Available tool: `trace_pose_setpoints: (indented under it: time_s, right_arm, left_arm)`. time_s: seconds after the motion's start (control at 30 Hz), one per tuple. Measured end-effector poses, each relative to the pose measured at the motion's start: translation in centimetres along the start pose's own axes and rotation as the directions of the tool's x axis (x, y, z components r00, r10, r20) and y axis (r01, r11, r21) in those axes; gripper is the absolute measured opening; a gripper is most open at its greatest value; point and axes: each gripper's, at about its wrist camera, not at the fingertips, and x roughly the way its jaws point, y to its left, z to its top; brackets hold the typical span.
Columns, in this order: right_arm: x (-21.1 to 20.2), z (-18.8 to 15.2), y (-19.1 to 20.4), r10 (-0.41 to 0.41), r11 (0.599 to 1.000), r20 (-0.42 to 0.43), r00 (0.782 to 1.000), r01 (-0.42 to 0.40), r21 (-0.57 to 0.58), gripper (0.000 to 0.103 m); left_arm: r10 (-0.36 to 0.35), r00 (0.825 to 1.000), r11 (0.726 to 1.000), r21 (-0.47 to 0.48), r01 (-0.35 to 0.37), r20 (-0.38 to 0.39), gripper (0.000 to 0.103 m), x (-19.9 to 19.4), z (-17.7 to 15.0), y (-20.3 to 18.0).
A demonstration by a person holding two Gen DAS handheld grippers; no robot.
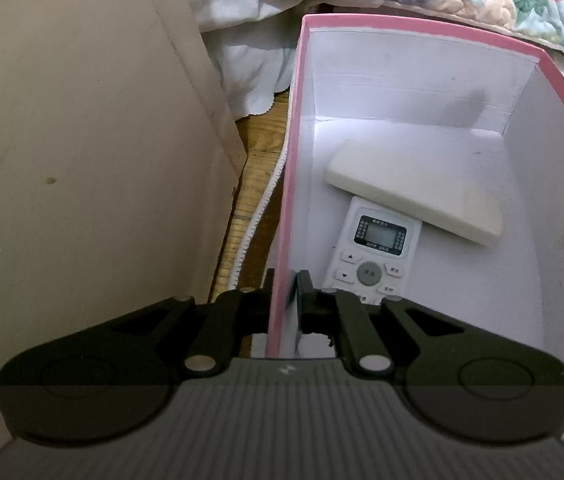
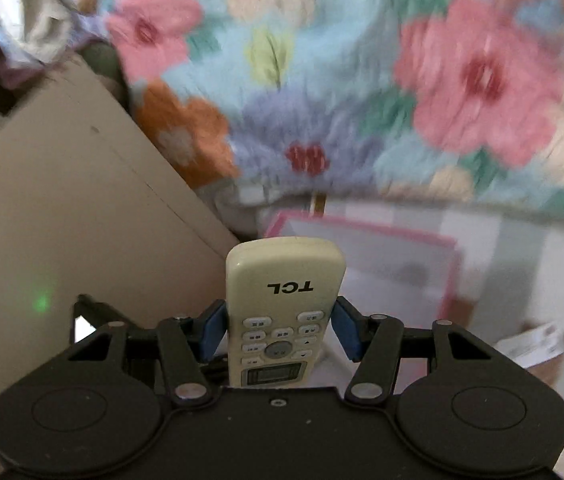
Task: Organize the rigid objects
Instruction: 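Place the cream TCL remote into the box on the white remote, release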
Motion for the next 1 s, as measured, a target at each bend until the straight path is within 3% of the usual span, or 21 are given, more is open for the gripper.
trace_pose_setpoints:
  time_s: [0.17,0.33,0.63,1.0]
  right_arm:
    - [5.8,0.7,-1.4,-0.035,0.997,-0.097,0.995,0.041,0.067,0.062]
    - [9.1,1.4,-0.9,-0.146,0.989,-0.141,0.979,0.141,-0.05,0.062]
    - [13.4,3.5,-1.5,-0.157,0.987,-0.186,0.97,0.16,0.001,0.062]
    - [17.8,3.3,-1.5,-0.168,0.984,-0.205,0.964,0.175,0.018,0.062]
  left_arm:
    - [-0.006,1.0,1.0,-0.009,0.006,0.0,0.007,0.0,0.1,0.1]
    - [-0.012,1.0,1.0,-0.011,0.012,0.004,0.007,-0.1,0.0,0.4]
    - [-0.018,1.0,1.0,-0.01,0.018,0.009,0.007,-0.2,-0.2,0.6]
    - [-0.051,0.999,0.999,-0.014,0.051,0.008,0.006,-0.1,-0.1,1.5]
